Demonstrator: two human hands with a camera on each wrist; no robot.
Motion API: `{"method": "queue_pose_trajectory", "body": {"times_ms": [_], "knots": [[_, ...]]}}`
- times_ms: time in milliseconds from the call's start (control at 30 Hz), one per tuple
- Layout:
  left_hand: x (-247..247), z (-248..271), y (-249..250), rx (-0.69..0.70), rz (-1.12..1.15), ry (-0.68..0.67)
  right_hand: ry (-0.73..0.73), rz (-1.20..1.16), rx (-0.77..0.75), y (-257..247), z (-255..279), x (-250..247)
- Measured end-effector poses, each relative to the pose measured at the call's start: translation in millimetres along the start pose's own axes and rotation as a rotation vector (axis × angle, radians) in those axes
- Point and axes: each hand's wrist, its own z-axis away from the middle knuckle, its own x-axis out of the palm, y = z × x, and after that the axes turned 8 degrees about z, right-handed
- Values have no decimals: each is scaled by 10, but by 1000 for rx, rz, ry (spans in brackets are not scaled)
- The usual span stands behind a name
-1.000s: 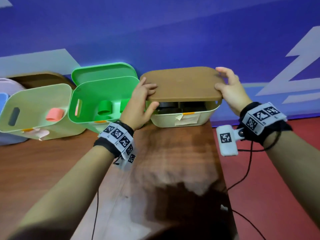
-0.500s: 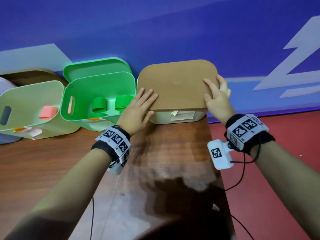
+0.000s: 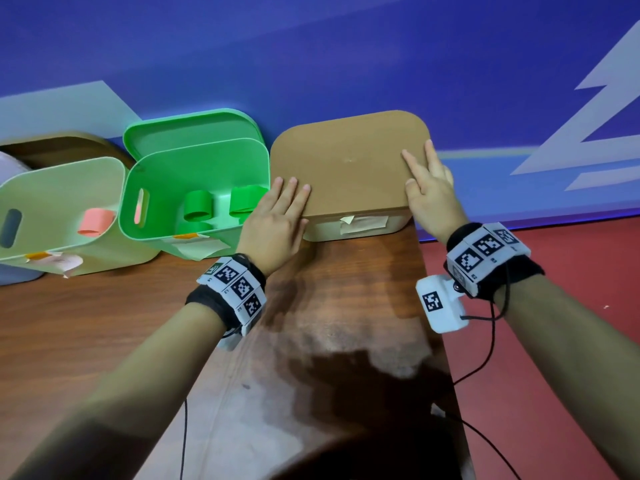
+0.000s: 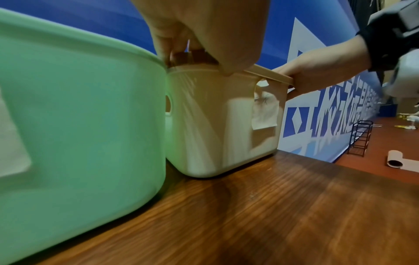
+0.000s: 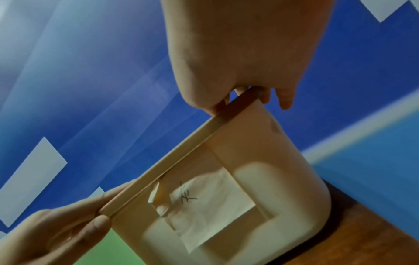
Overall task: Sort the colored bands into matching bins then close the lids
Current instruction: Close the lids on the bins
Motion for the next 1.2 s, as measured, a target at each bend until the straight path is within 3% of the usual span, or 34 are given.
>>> {"method": "queue_pose_trajectory", "body": {"times_ms": [200, 300, 367, 533, 633, 733, 833, 1000, 1200], "knots": [[45, -112, -26, 28, -21, -67, 12, -8, 18, 75, -58, -27], [75, -199, 33, -19, 137, -50, 59, -47, 44, 118, -116, -52], [74, -226, 82, -118, 311, -9, 94, -117, 80, 131, -133, -57], [-23, -394, 233, -510, 731, 243, 125, -196, 240, 103, -153, -52], [-99, -534, 298, -684, 802, 248, 103, -236, 247, 25, -151, -1], [-128, -606, 346, -832, 735, 201, 91, -279, 258, -17, -153, 51], [-107, -611, 308, -875, 803, 234, 98, -282, 261, -9, -152, 61], [-131, -508, 177, -847, 940, 418, 75, -242, 211, -33, -139, 70], [-89, -525, 106, -694, 600, 200, 44, -15, 168, -18, -205, 79]]}}
